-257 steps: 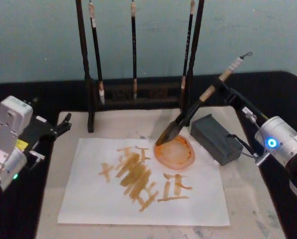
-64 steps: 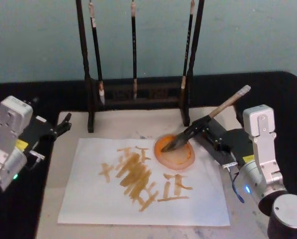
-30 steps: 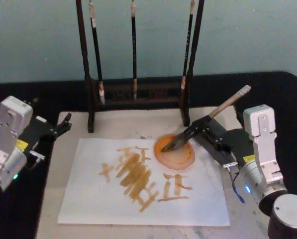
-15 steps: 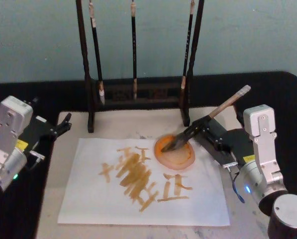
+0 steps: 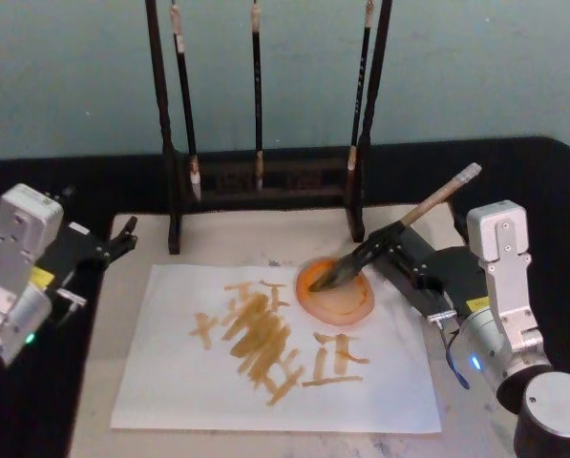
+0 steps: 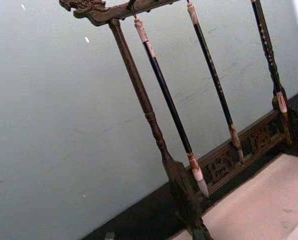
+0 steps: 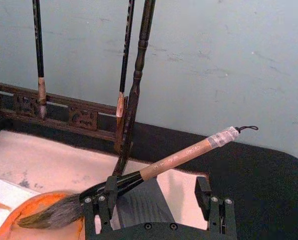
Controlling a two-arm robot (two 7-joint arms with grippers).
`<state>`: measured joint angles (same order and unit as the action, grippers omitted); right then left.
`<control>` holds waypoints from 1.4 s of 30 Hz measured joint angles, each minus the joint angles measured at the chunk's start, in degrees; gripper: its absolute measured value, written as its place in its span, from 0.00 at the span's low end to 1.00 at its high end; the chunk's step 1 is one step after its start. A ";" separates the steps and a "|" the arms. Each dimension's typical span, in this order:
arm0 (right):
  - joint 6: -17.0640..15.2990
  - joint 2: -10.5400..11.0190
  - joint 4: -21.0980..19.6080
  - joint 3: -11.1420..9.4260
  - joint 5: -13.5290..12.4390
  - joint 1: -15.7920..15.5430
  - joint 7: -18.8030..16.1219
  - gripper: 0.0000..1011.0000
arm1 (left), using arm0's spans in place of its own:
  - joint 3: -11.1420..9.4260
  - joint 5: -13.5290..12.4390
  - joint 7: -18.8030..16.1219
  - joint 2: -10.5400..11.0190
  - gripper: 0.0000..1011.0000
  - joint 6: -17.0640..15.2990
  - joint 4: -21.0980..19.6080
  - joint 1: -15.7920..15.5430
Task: Pick up the brush from the inkstone, write on the paper, then place the brush back to its original position.
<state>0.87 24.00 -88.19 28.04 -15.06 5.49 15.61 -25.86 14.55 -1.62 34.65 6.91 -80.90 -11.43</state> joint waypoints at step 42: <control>0.00 0.00 0.00 0.00 0.00 0.00 0.00 0.99 | 0.00 0.00 0.00 0.00 1.00 0.00 0.00 0.00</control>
<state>0.87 24.00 -88.18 28.04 -15.06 5.49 15.61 -25.86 14.55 -1.62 34.65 6.91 -80.90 -11.43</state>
